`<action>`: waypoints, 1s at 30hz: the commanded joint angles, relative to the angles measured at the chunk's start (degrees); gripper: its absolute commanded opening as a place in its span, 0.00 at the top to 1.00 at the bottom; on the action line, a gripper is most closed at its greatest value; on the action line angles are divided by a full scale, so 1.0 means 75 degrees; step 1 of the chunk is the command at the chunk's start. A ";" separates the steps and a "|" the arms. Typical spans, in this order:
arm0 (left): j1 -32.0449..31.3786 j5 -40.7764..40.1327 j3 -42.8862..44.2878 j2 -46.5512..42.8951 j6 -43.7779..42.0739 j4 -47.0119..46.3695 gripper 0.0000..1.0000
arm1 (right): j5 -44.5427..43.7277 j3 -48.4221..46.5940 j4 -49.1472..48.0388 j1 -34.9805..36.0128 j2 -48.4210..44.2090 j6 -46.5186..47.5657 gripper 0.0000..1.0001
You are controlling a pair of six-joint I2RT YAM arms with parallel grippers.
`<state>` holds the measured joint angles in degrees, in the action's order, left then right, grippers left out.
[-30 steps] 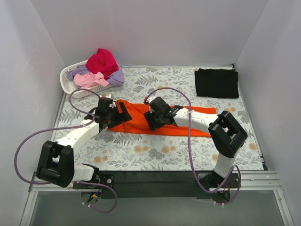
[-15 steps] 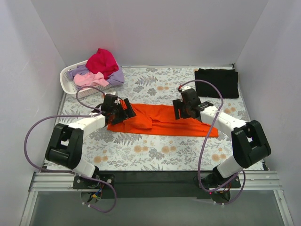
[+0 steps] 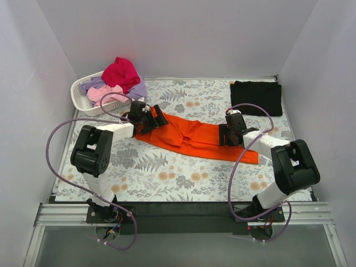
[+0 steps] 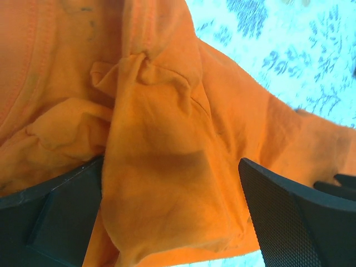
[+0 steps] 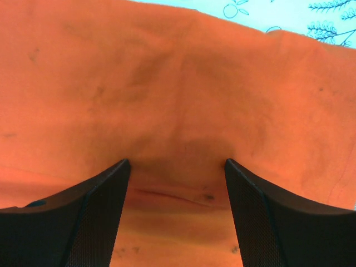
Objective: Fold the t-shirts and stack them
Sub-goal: Fold the tshirt
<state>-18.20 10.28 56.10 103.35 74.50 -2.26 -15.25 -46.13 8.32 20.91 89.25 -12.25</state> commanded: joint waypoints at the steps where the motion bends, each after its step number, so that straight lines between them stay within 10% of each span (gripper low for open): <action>1: -0.0035 -0.0117 0.0336 0.0983 -0.0195 0.0349 0.03 | 0.0133 0.0302 -0.0219 -0.0010 0.0006 -0.0287 0.37; 14: -0.0035 -0.0363 0.3066 0.3059 -0.0347 0.0594 0.03 | 0.1763 0.0935 0.0952 0.0434 -0.1013 -0.0979 0.38; 30: -0.0304 0.0187 0.5596 0.4840 -0.0886 0.0606 0.03 | 0.1974 0.1078 0.0919 0.3351 -0.1624 -0.2655 0.36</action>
<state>-19.18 10.81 96.90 134.85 70.02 -5.58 -2.31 -36.25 13.63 42.59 76.16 -28.34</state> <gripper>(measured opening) 0.966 0.635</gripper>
